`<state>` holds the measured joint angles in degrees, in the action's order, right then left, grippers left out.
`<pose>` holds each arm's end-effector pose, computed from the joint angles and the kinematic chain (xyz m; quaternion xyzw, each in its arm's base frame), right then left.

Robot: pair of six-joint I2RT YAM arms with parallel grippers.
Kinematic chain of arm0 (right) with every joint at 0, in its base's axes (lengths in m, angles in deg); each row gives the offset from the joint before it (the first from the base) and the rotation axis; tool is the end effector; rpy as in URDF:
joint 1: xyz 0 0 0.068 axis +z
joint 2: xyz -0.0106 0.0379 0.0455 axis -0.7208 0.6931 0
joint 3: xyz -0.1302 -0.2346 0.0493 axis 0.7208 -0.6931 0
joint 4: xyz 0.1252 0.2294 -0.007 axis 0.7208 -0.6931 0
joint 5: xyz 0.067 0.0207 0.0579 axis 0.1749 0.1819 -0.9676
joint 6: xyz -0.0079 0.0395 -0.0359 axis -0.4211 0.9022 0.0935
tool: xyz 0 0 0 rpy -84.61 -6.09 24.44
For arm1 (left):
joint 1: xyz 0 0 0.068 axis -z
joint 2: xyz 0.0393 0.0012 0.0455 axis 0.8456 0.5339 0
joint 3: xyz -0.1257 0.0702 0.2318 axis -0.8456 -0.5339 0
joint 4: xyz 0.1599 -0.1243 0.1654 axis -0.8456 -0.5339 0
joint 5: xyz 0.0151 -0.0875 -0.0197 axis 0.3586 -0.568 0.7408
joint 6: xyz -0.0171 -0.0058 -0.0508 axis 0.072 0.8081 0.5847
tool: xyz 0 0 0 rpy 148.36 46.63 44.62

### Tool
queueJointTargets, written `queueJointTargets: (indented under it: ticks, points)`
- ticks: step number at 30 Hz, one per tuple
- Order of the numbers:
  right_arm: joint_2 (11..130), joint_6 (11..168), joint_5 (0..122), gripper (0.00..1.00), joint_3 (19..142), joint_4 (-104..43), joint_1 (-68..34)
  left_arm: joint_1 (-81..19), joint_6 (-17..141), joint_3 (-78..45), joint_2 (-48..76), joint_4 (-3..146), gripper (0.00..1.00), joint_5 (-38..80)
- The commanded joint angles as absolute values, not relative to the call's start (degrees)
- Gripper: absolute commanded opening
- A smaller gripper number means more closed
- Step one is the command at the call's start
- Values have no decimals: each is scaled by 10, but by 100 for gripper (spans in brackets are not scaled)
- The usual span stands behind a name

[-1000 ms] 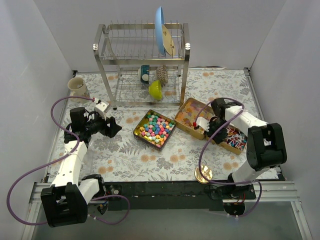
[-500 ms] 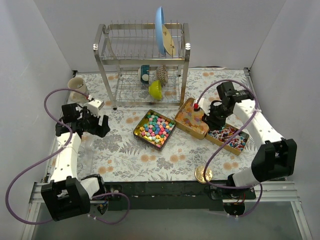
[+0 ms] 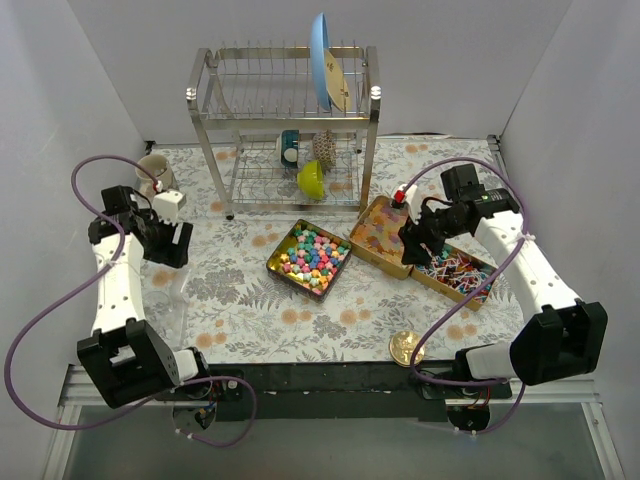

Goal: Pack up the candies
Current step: Pick up the packing bottle from the center of the board.

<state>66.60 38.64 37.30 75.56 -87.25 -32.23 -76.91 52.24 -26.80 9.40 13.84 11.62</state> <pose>0.2468 0.0799 0.3098 -0.5064 0.7924 0.1943 0.2791 0.2216 0.0654 0.2864 -0.1420 0.9537 -0.1170 0.2379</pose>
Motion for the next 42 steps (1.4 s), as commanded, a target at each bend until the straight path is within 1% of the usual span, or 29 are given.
queueJointTargets:
  ticks: [1,2,5,11,19,23,32,37,40,41,42]
  points:
    - [637,412,313,66,727,-825,-323,-779,483,-193,106,23,72,145]
    - [635,412,304,66,722,-814,-323,-781,478,-183,105,-9,71,152]
    - [634,426,292,66,701,-787,-323,-784,468,-186,99,-33,70,195]
    - [658,408,267,65,703,-802,-324,-810,479,-175,135,-51,65,244]
    - [662,407,250,64,695,-788,-324,-823,436,-240,155,14,60,249]
    - [663,404,245,64,698,-796,-324,-823,408,-278,163,79,59,258]
    - [675,408,254,63,711,-808,-323,-830,372,-285,187,90,54,247]
    - [678,418,252,63,710,-805,-324,-856,335,-303,182,93,52,248]
    - [682,417,254,63,711,-804,-324,-868,311,-319,183,105,50,254]
    - [684,418,253,63,713,-803,-323,-870,308,-323,184,110,48,256]
    - [687,419,253,63,715,-804,-323,-869,307,-325,187,113,44,255]
